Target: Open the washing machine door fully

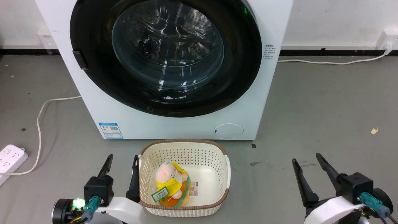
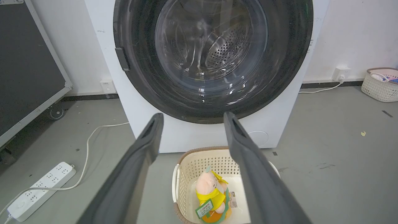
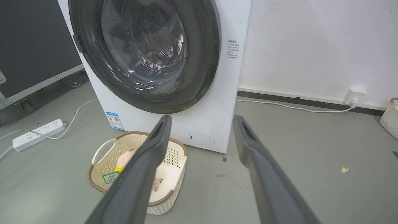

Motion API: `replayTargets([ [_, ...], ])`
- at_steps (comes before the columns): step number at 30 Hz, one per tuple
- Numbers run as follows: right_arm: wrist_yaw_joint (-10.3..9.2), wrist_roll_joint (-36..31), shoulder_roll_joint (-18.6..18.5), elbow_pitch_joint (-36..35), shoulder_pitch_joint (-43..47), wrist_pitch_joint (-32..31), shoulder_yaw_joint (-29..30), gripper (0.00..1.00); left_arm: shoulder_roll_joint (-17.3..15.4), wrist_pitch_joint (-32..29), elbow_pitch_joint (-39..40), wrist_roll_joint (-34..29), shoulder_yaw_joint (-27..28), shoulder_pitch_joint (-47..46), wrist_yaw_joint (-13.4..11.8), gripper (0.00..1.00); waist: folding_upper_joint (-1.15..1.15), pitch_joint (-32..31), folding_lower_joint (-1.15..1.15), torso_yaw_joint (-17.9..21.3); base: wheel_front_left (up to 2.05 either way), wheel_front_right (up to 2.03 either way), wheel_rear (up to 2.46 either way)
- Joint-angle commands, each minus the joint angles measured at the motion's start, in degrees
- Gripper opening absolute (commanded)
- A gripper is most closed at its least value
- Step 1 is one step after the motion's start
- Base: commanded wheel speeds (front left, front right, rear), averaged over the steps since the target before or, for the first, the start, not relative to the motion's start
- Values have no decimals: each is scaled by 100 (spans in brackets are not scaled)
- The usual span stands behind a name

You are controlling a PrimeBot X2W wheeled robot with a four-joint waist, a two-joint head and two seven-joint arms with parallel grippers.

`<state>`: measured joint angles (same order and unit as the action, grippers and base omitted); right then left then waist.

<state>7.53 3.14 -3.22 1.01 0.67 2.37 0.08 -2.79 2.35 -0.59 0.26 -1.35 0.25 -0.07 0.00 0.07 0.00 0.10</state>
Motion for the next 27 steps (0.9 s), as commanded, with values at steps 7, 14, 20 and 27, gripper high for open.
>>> replayTargets([
  [7, -1, 541, -166, 121, -354, 109, -33, 100, -2, 130, -25, 33, -105, -84, -66, 100, 0, 202, 0, -29, 0, 0, 0],
  [14, -1, 1104, -357, 214, -782, 34, -11, 100, -3, 213, 16, 54, -215, -213, -142, 100, 0, 449, 0, -82, 0, 0, 0],
  [20, -1, 1552, -496, 311, -1253, -57, 6, 100, -3, 285, 88, 76, -298, -340, -190, 100, 0, 670, 0, -137, 0, 0, 0],
  [27, -2, 2123, -581, 515, -1901, -244, 64, 0, -4, 369, 145, 92, -410, -477, -251, 100, 0, 934, 0, -216, 0, 0, 0],
])
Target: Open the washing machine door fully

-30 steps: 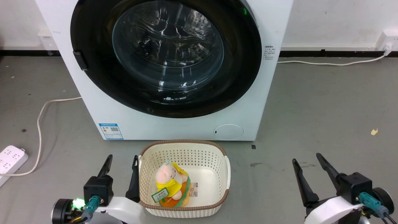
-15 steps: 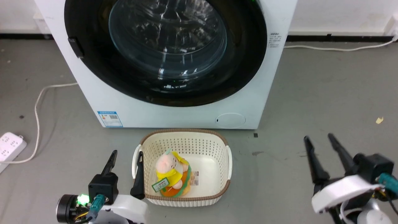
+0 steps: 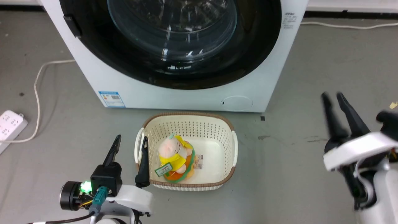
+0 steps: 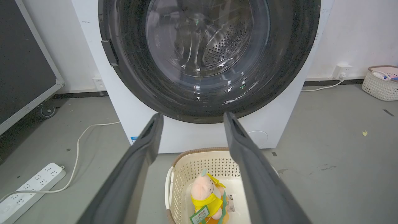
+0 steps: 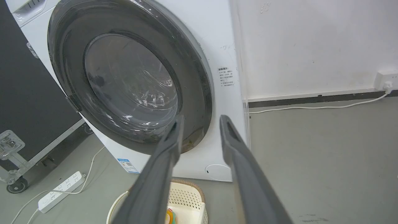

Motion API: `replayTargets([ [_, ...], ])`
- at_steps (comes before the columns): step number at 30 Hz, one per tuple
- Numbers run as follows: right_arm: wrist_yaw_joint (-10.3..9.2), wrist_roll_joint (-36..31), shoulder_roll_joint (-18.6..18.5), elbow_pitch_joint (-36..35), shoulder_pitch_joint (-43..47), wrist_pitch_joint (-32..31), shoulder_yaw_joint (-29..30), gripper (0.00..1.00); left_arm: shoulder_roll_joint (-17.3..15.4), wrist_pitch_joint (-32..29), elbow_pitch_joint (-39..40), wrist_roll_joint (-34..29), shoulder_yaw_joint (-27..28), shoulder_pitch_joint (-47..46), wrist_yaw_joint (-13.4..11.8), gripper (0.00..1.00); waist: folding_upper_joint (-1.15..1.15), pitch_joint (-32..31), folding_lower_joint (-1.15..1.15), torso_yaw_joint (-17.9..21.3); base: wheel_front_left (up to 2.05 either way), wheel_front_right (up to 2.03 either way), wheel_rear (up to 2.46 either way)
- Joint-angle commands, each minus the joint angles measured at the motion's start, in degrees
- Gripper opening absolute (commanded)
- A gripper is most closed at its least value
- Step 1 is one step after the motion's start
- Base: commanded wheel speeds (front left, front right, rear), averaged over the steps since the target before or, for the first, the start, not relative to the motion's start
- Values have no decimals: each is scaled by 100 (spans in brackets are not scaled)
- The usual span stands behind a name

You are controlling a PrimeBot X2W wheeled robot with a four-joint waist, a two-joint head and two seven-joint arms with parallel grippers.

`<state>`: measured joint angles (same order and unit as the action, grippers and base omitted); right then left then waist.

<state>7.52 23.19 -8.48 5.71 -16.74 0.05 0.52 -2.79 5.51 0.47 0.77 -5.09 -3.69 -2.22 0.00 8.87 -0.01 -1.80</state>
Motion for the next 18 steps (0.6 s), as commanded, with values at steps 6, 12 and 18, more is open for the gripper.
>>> replayTargets([
  [6, -1, 610, -59, 360, -752, -241, 128, 0, -4, 124, 67, 66, -140, -185, -90, 100, 0, 285, 1, -109, 0, 0, 0],
  [12, -1, 1216, 9, 912, -1438, -643, 353, 0, -5, 197, 94, 110, -261, -321, -161, 100, 0, 517, 1, -214, 0, 0, 0],
  [18, -1, 1777, 5, 1591, -2197, -1163, 569, 0, -5, 269, 123, 144, -370, -432, -234, 100, 0, 734, 1, -314, 0, 0, 0],
])
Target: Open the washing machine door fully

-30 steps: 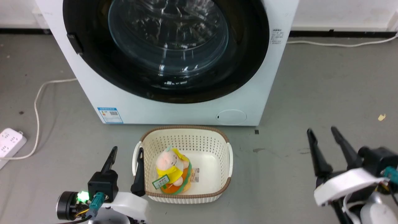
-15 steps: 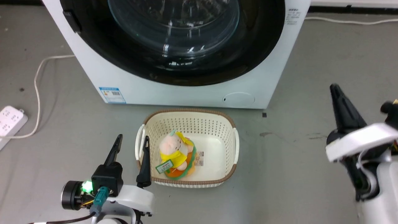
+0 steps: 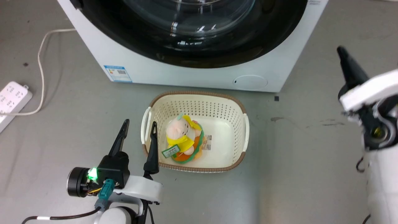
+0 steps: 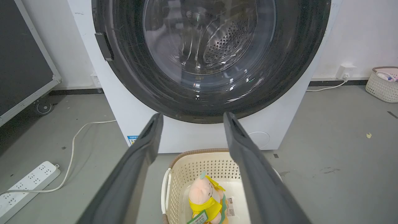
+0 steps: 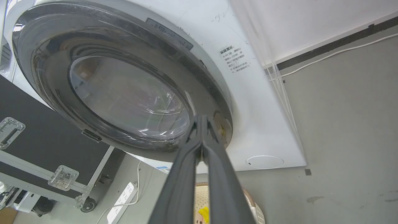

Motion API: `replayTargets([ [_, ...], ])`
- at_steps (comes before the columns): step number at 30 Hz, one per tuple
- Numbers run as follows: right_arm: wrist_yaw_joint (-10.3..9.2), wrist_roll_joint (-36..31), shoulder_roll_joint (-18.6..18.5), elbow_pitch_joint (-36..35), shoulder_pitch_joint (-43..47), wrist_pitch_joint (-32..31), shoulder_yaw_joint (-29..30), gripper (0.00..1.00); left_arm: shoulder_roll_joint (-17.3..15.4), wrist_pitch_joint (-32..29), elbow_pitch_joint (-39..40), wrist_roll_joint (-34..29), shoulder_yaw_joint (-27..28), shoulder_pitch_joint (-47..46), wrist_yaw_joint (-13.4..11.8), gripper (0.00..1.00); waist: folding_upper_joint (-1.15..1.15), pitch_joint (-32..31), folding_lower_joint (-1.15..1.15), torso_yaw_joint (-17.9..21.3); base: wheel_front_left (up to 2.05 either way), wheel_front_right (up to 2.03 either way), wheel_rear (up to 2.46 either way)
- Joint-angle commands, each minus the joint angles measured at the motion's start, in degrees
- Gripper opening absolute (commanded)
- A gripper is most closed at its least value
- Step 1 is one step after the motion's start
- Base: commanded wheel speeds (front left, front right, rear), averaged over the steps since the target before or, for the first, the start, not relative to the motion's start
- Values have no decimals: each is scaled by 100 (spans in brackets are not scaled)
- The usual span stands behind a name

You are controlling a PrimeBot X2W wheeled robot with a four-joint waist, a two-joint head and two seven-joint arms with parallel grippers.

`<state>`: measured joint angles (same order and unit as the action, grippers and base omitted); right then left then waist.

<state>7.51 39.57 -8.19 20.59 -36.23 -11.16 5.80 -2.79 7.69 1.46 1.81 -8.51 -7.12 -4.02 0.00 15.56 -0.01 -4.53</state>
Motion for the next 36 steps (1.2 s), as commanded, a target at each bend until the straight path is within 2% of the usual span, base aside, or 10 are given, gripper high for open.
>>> replayTargets([
  [1, 0, 309, -63, 385, -620, -157, 118, 0, -5, 87, 38, 51, -73, -135, -87, 100, 0, 173, 1, -86, 0, 0, 0],
  [28, -1, 1552, -540, 2421, -3314, -1302, 391, 0, -7, 398, 141, 184, -532, -538, -351, 100, 0, 1009, 1, -450, 0, 0, 0],
  [36, -1, 1752, -789, 3393, -4189, -1522, 421, 0, -8, 494, 168, 268, -701, -646, -458, 100, 0, 1239, 1, -592, 0, 0, 0],
])
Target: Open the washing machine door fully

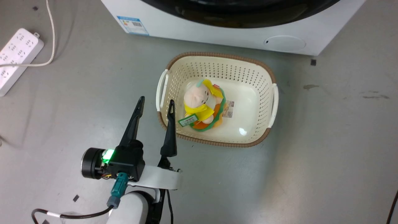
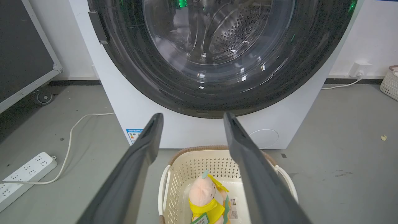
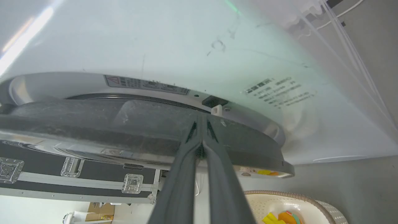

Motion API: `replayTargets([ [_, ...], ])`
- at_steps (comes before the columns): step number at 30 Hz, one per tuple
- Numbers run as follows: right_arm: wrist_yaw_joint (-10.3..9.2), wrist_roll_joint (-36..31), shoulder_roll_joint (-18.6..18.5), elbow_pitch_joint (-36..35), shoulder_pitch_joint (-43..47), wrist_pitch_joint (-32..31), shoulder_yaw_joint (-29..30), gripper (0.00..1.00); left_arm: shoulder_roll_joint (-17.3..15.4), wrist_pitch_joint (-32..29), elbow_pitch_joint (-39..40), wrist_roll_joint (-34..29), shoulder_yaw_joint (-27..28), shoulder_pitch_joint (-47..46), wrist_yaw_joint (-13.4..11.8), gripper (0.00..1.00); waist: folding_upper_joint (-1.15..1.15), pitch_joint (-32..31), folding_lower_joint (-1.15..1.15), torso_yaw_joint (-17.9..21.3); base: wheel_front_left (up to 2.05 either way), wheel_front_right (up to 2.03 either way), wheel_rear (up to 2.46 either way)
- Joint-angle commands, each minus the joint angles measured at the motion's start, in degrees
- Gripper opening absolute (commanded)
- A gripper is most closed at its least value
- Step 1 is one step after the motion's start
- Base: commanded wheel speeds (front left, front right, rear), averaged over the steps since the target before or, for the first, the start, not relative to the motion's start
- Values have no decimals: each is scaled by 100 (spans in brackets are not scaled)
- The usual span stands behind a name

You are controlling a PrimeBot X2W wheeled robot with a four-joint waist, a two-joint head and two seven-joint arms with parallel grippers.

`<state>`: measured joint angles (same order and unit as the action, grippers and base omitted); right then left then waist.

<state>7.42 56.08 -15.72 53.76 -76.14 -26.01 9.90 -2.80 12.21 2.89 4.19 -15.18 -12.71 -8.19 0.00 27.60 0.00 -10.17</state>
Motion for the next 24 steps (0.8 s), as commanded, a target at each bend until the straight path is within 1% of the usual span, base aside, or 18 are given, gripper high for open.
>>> replayTargets([
  [1, 7, 198, -65, 331, -453, -127, 43, 0, -7, 65, 37, 45, -68, -122, -66, 100, 0, 108, 0, -65, 0, 0, 0],
  [2, 7, 198, -65, 331, -453, -127, 43, 0, -7, 65, 37, 45, -68, -122, -66, 100, 0, 108, 0, -65, 0, 0, 0],
  [3, 7, 302, -86, 589, -700, -245, 73, 0, -7, 89, 48, 54, -102, -157, -88, 100, 0, 177, 0, -96, 0, 0, 0],
  [4, 7, 302, -86, 589, -700, -245, 73, 0, -7, 89, 48, 54, -102, -157, -88, 100, 0, 177, 0, -96, 0, 0, 0],
  [8, 7, 516, -169, 1032, -1119, -512, 135, 0, -7, 137, 61, 82, -185, -224, -134, 100, 0, 300, 0, -175, 0, 0, 0],
  [14, 7, 850, -251, 1576, -1418, -1222, 188, 0, -8, 209, 44, 135, -284, -275, -210, 100, 0, 357, 0, -253, 0, 0, 0],
  [17, 7, 1018, -265, 1776, -1390, -1467, 211, 0, -8, 245, 12, 151, -305, -272, -229, 100, 0, 257, 0, -272, 0, 0, 0],
  [20, 7, 1256, -198, 1920, -1166, -1692, 274, 0, -8, 279, -68, 158, -299, -189, -223, 100, 0, 11, 0, -260, 0, 0, 0],
  [24, 7, 1344, 24, 1699, -497, -1923, 245, 0, -8, 279, -188, 78, -194, -39, -119, 100, 0, -344, 0, -143, 0, 0, 0],
])
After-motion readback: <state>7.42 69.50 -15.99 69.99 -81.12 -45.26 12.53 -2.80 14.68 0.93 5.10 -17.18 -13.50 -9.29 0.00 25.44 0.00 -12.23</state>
